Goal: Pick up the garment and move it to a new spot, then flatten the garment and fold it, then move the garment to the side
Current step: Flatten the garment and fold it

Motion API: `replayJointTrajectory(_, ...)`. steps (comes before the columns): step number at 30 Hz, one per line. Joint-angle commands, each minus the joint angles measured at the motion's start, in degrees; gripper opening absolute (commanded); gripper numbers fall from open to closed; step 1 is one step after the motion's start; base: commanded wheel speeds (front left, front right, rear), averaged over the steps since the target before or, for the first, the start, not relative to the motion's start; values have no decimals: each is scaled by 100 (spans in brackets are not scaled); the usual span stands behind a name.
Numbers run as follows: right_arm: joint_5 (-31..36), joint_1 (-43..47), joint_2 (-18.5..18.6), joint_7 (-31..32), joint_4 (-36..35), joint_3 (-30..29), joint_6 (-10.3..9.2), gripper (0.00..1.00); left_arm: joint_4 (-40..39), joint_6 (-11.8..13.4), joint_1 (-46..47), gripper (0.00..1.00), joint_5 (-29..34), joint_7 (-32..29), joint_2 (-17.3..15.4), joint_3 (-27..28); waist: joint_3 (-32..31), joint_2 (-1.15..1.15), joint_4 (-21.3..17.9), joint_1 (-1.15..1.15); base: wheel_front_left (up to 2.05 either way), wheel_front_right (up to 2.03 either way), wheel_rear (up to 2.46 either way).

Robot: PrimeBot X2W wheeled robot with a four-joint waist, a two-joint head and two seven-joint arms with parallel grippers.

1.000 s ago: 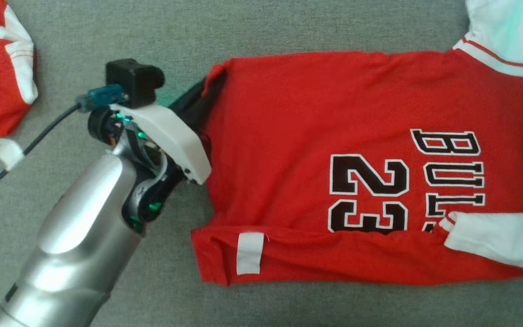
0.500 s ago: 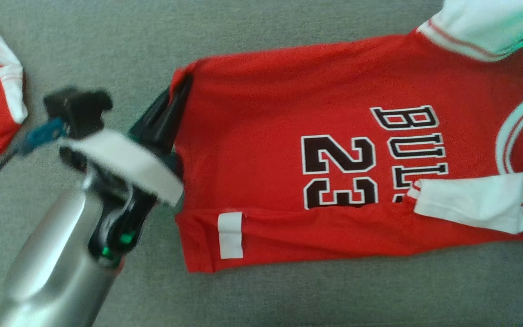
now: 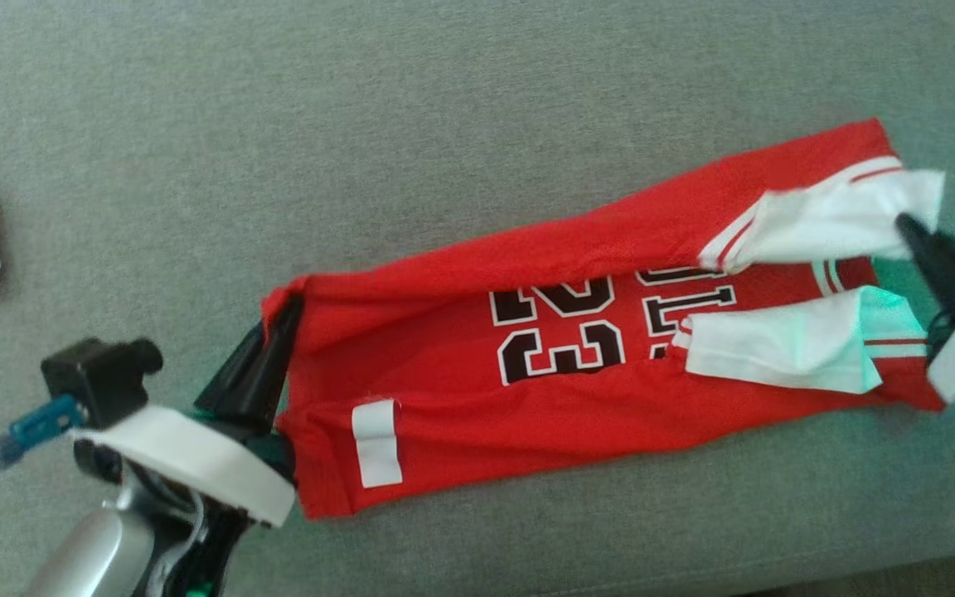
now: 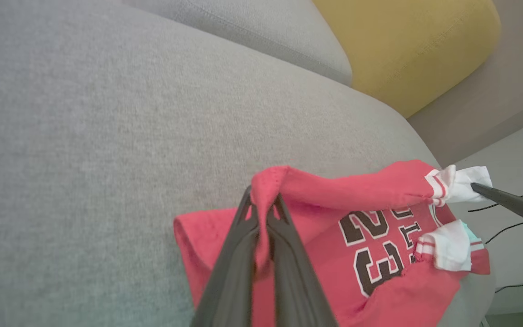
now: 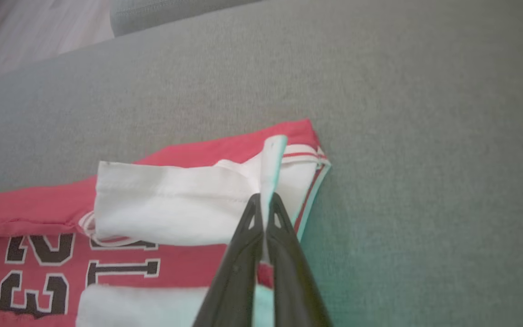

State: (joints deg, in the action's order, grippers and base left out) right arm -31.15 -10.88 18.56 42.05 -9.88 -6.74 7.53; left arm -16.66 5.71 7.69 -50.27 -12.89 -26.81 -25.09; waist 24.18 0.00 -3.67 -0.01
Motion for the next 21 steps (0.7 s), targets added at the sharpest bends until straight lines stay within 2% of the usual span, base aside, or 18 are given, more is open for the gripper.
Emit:
replayJointTrajectory(1,53,20,59,33,-233,102,-4,0,-201,46,36,0,58,63,-209,225,-4,0,-30,1,0,0,0)
replayJointTrajectory(4,123,96,53,126,-185,242,-4,0,-164,93,-98,0,135,97,-245,188,3,0,-51,1,0,0,0)
replayJointTrajectory(5,142,104,62,144,-181,287,-4,16,-125,127,-114,17,206,113,-272,182,2,0,-50,1,0,0,0)
replayJointTrajectory(6,152,112,68,172,-169,317,-4,100,-79,150,-119,49,292,123,-306,163,0,0,-47,1,0,0,0)
replayJointTrajectory(7,154,121,76,227,-150,338,-4,100,-29,170,-115,100,392,131,-348,138,-2,0,-41,1,0,0,0)
replayJointTrajectory(11,84,136,168,458,-219,338,-4,100,141,344,-88,100,841,326,-434,110,-18,0,-22,1,0,0,0)
replayJointTrajectory(16,277,6,-34,588,-184,-144,-4,100,279,727,-91,100,1318,1294,-96,322,-19,0,-10,1,0,0,0)
replayJointTrajectory(21,644,-27,-361,804,80,-282,-4,100,577,817,-183,100,1758,2204,221,205,-51,0,24,1,0,0,0)
